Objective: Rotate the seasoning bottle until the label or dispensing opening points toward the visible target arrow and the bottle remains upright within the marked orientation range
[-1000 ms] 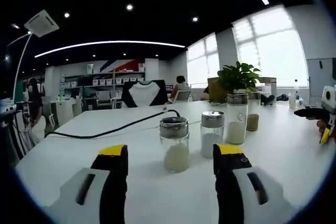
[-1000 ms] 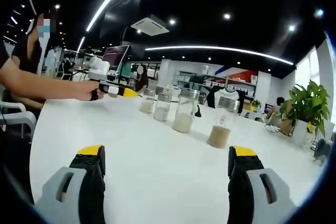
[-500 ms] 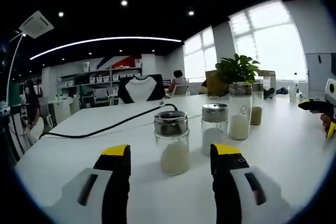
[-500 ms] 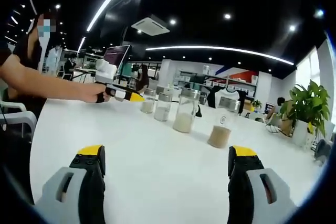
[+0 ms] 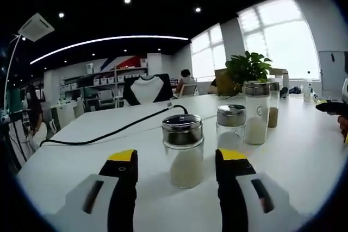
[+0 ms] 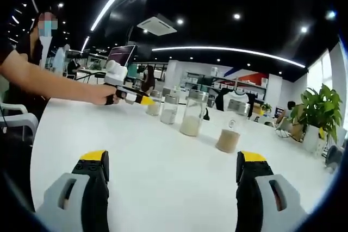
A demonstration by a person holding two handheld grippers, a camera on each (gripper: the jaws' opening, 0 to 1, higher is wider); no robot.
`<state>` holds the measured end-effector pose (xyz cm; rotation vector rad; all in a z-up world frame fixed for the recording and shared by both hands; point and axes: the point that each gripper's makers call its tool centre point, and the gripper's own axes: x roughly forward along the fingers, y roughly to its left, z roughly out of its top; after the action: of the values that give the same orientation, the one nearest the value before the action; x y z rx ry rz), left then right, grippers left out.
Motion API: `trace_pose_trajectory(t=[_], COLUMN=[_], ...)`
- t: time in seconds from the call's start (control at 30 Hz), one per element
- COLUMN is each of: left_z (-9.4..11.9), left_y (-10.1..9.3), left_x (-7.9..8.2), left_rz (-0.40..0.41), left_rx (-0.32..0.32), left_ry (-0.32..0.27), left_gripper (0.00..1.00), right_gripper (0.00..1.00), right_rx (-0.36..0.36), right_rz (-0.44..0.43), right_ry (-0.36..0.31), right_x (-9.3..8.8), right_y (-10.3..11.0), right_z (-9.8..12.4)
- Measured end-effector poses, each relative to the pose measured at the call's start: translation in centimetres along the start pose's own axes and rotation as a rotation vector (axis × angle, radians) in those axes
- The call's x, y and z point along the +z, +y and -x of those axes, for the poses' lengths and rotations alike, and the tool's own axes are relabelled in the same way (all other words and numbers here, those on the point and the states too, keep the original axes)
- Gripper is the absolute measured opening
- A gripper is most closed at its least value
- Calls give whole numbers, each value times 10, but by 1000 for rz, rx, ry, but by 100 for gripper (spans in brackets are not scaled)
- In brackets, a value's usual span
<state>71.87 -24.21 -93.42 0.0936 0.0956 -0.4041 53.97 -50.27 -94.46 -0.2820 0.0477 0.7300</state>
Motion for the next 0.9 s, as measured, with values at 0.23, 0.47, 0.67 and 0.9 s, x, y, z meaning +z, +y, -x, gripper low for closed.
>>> trace_pose_trajectory(t=[0.23, 0.47, 0.67, 0.9], left_z=[-11, -16, -17, -15], left_y=[0, 8, 13, 13], left_x=[-3, -6, 1, 5], left_rz=[-25, -6, -13, -33], left_rx=[-15, 0, 8, 1], left_ry=[7, 7, -6, -21], left_gripper=[59, 58, 57, 58], right_gripper=[99, 99, 99, 99], right_rx=[0, 1, 2, 3], right_rz=[6, 11, 12, 16], right_ry=[6, 12, 15, 17], right_x=[-1, -2, -3, -3], right_y=[0, 1, 1, 1], right_z=[0, -1, -1, -1])
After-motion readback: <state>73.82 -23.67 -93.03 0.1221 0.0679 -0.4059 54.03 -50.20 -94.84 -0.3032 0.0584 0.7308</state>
